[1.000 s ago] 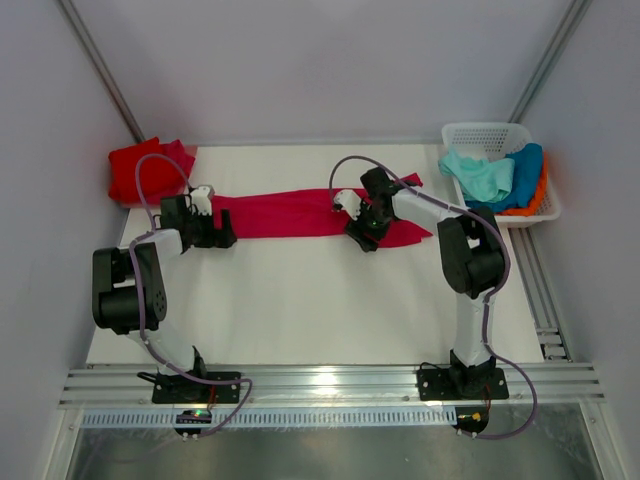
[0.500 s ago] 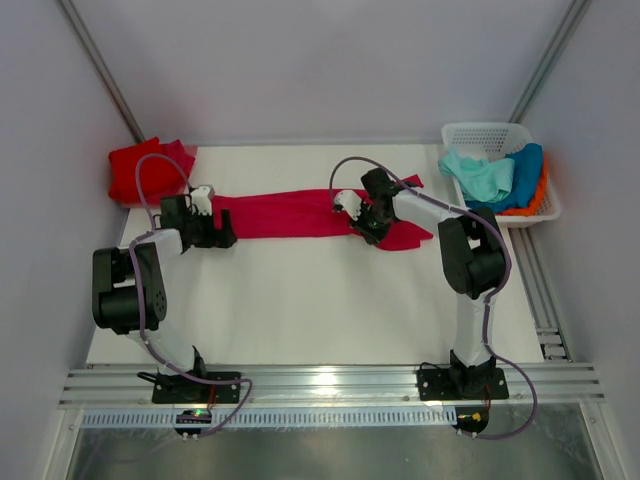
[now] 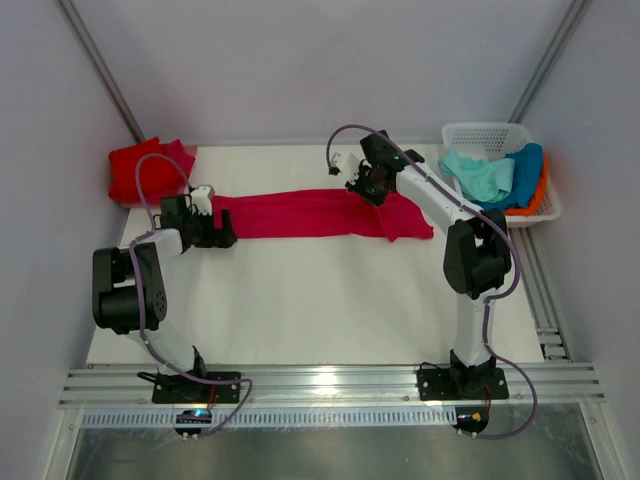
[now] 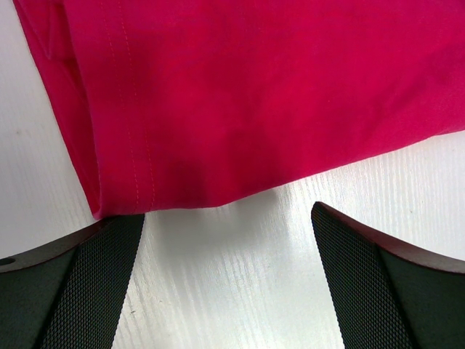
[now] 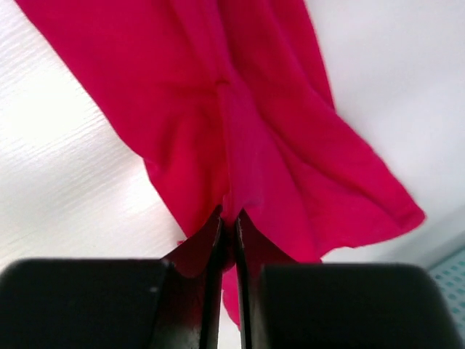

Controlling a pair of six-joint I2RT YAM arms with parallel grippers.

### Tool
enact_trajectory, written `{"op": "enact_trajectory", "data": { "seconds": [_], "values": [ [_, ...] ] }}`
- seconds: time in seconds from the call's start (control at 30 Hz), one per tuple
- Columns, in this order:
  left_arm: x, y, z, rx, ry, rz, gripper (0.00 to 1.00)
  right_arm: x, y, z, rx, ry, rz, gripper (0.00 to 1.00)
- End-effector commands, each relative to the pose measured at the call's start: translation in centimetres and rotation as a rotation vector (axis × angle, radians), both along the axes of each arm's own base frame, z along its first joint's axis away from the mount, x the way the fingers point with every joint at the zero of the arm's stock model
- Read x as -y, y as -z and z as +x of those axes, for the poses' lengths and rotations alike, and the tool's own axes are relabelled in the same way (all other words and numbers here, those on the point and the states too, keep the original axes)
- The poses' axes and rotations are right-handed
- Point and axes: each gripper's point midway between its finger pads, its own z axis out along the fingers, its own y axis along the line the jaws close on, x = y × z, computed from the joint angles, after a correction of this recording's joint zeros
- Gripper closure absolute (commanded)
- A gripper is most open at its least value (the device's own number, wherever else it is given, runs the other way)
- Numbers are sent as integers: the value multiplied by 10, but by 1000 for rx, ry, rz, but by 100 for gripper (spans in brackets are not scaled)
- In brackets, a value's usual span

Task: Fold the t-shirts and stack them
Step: Fold the tshirt

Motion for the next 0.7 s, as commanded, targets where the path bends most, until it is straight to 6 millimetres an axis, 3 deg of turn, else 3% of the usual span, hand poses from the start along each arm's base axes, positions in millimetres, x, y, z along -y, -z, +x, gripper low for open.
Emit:
{"op": "enact_trajectory", "data": {
  "seconds": [0.0, 0.43, 0.67],
  "values": [
    [3, 1, 2, -12, 17, -7, 1, 9, -19, 11, 57, 2, -62, 89],
    [2, 1, 3, -14, 12, -7, 1, 8, 26, 61, 98, -54, -193, 89],
    [3, 2, 3, -19, 13, -9, 1, 2, 35, 72, 110, -83, -192, 89]
  ]
}}
